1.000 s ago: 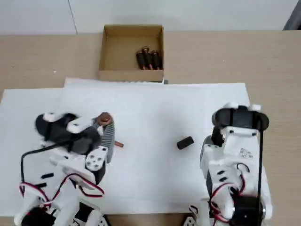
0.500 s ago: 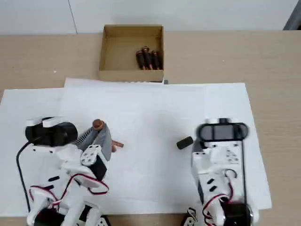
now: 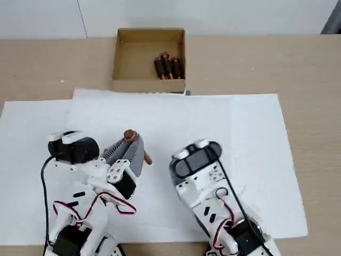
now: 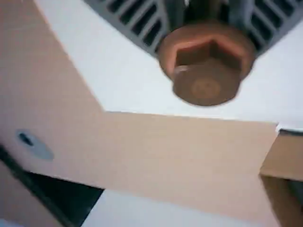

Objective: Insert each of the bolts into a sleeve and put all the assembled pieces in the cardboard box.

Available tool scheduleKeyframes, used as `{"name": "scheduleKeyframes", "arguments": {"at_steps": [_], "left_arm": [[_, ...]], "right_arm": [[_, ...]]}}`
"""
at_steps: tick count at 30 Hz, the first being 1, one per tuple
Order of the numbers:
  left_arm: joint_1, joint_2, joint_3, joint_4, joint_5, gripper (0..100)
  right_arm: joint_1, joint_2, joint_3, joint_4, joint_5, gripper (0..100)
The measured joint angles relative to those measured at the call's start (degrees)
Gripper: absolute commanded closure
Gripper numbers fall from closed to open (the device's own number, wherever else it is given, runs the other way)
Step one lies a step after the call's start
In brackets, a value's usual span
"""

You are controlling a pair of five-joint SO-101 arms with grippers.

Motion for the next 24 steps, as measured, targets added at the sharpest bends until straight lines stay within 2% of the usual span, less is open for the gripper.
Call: {"name": "scheduleKeyframes", "arguments": {"at_steps": [7, 16, 24], "left_arm": [[2.11, 0.0, 0.0, -1.76, 0.0, 99], [2.29, 0.0, 0.0, -1.93, 0.0, 99], [5.1, 0.0, -0.09, -2.02, 0.09, 99]], "right_arm": [[-5.01, 0.0, 0.09, -0.26, 0.0, 99.6], [-5.36, 0.09, 0.18, -4.31, 0.0, 99.6], [-5.36, 0.09, 1.67, -5.36, 0.0, 99.6]]}}
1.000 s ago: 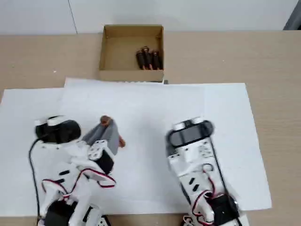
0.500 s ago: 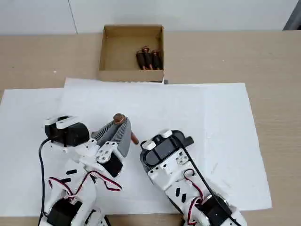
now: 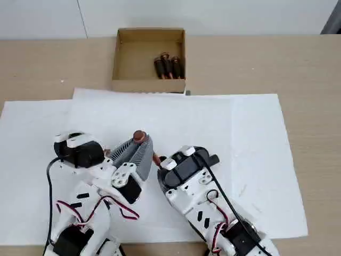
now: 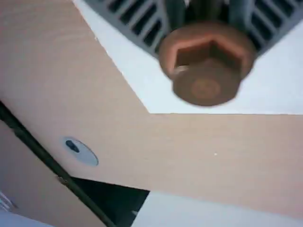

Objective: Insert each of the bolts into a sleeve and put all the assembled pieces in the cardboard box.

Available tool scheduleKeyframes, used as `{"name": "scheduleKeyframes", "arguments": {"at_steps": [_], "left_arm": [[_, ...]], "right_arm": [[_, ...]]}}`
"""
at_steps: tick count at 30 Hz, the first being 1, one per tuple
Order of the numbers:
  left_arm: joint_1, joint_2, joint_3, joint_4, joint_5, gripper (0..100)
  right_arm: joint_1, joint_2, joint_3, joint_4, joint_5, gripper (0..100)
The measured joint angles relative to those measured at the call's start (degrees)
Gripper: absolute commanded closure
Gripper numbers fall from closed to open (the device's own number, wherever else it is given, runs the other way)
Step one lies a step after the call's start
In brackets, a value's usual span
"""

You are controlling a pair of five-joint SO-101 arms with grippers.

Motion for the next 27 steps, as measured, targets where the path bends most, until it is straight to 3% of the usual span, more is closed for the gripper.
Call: {"name": "scheduleKeyframes", "arguments": {"at_steps": [27], "left_arm": [[0.0, 0.0, 0.0, 0.7, 0.26, 99]], "right_arm": [[-4.13, 0.0, 0.0, 0.0, 0.0, 99.6]]}}
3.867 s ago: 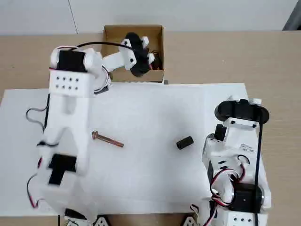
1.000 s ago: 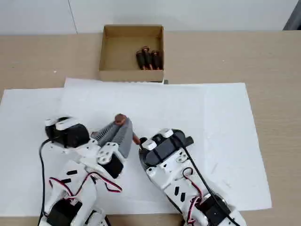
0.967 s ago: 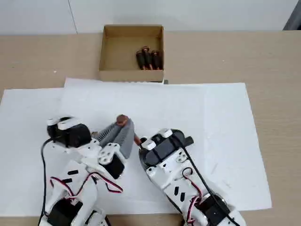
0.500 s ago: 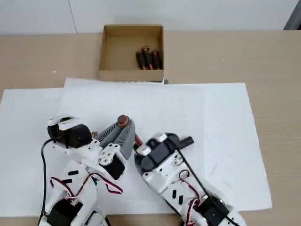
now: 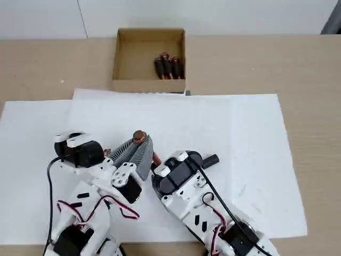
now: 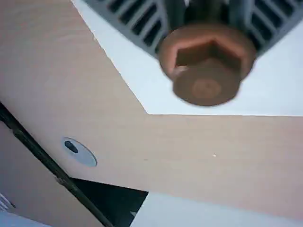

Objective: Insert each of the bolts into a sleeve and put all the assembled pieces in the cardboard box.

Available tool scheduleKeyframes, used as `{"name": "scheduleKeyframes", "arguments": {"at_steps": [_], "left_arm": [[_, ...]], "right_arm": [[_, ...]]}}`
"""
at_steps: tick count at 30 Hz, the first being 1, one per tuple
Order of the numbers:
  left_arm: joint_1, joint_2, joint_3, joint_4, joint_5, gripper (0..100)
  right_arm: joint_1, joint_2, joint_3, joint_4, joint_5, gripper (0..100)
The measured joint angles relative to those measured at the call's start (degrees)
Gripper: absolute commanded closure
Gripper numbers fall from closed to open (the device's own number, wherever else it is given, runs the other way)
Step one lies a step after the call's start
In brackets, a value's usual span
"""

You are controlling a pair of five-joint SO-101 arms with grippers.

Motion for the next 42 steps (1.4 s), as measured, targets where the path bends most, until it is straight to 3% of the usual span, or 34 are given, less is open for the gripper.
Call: {"name": "scheduleKeyframes", "arguments": {"at_steps": [21, 39, 42], "left_arm": [[0.44, 0.0, 1.76, 2.29, -2.99, 99], [4.92, -0.44, 1.05, 8.97, -3.43, 99], [4.92, -0.44, 1.05, 8.97, -3.52, 94]], "right_arm": [[0.88, 0.0, 0.0, -0.7, 2.46, 99.6], [2.02, 0.18, 0.44, -10.11, 2.64, 99.6], [2.11, 0.18, 0.44, -10.11, 2.64, 99.6]]}}
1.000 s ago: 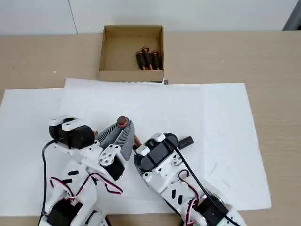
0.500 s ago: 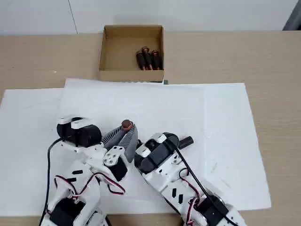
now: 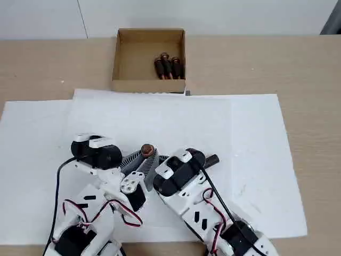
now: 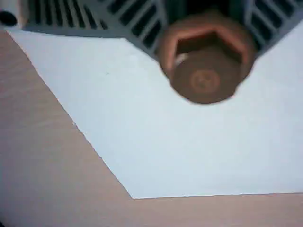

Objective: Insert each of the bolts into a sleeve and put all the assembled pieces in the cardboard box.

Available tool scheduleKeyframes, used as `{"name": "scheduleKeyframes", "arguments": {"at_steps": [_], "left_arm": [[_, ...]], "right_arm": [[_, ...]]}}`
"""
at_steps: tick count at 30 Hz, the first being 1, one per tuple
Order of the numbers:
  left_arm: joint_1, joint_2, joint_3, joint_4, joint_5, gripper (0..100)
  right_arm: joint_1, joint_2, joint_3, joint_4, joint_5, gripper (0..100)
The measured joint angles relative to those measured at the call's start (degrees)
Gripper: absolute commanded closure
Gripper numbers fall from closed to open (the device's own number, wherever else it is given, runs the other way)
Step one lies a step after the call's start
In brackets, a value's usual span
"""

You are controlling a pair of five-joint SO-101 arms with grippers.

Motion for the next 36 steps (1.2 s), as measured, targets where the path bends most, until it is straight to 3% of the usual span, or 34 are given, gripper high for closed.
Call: {"name": "scheduleKeyframes", "arguments": {"at_steps": [5, 11, 17, 26, 30, 34, 36], "left_arm": [[0.0, 0.09, 0.7, 0.09, 0.0, 77], [-1.14, 0.18, 0.7, 0.53, -1.67, 76], [-6.59, 0.44, 0.88, 1.14, -5.45, 76], [-7.3, 0.44, -2.11, 1.76, -6.07, 76], [-7.56, 0.44, -5.54, 2.73, -6.07, 80], [-10.9, 0.44, -8.53, 2.73, -8.44, 100], [-13.98, 0.44, -8.62, 2.73, -11.6, 98]], "right_arm": [[0.7, 0.0, 1.41, -0.09, 0.0, 99.6], [1.23, 0.0, 1.93, -0.62, 0.0, 99.6], [1.49, -0.09, 1.76, -1.49, -0.09, 99.6], [1.41, -0.09, 3.43, -1.76, -0.09, 99.6], [3.6, -0.09, 3.43, -1.76, -0.09, 99.6], [6.15, -0.09, 3.43, -1.76, -0.09, 99.6], [7.47, -0.09, 3.43, -1.76, -0.09, 99.6]]}}
